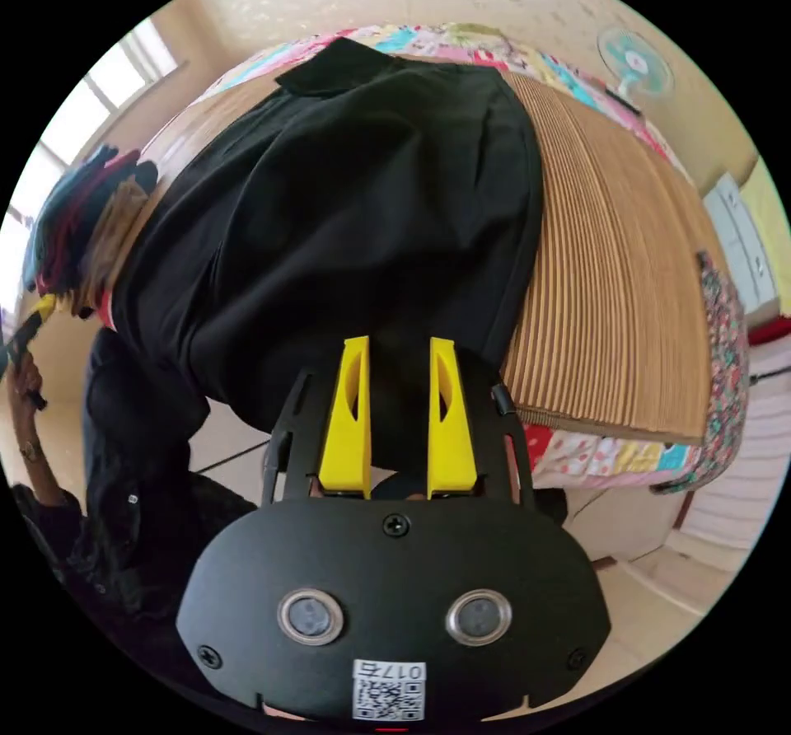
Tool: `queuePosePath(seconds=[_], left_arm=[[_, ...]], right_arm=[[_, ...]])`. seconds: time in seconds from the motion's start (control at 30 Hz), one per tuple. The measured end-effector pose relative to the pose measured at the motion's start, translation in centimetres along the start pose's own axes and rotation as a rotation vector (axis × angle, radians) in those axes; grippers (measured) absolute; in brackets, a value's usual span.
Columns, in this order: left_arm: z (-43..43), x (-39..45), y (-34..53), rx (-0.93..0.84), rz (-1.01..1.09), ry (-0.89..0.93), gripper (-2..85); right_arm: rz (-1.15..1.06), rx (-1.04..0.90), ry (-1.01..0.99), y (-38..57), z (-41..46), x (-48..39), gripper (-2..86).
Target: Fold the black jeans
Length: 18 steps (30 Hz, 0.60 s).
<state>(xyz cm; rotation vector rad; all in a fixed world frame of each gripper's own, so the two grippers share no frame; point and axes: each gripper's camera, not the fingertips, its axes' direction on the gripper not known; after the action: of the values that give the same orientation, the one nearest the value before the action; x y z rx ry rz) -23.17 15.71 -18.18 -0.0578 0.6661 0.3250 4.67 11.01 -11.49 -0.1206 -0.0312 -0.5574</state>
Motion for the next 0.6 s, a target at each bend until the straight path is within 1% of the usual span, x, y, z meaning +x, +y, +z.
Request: queuePosePath(seconds=[0.03,0.07,0.13,0.2,0.27,0.43,0.6], left_arm=[[1.9,1.5,-0.4,-0.062,0.049,0.004,3.8],[3.6,3.1,-0.7,-0.108,0.095,-0.001,3.8],[5.3,4.9,-0.9,-0.149,0.149,-0.007,3.8],[6.3,6.3,-1.0,-0.172,0.209,0.006,3.7],[6.6,7.3,-0.9,-0.171,0.254,0.021,3.0],[6.3,6.0,-0.1,-0.139,0.22,0.129,2.2],[6.3,3.1,0.9,-0.126,0.129,0.148,3.3]], right_arm=[[-0.097,-0.032,0.064,-0.1,-0.1,-1.8,8.3],[-0.18,-0.069,0.171,0.0,0.2,-3.2,5.3],[-0.231,-0.076,0.242,0.5,0.4,-3.8,2.9],[-0.196,-0.037,0.164,1.0,-0.1,-2.5,2.0],[-0.114,-0.043,0.074,1.5,-0.7,0.0,1.3],[-0.041,-0.133,0.165,2.5,-0.8,2.1,1.0],[0.087,-0.17,0.133,2.4,-2.8,3.0,1.1]])
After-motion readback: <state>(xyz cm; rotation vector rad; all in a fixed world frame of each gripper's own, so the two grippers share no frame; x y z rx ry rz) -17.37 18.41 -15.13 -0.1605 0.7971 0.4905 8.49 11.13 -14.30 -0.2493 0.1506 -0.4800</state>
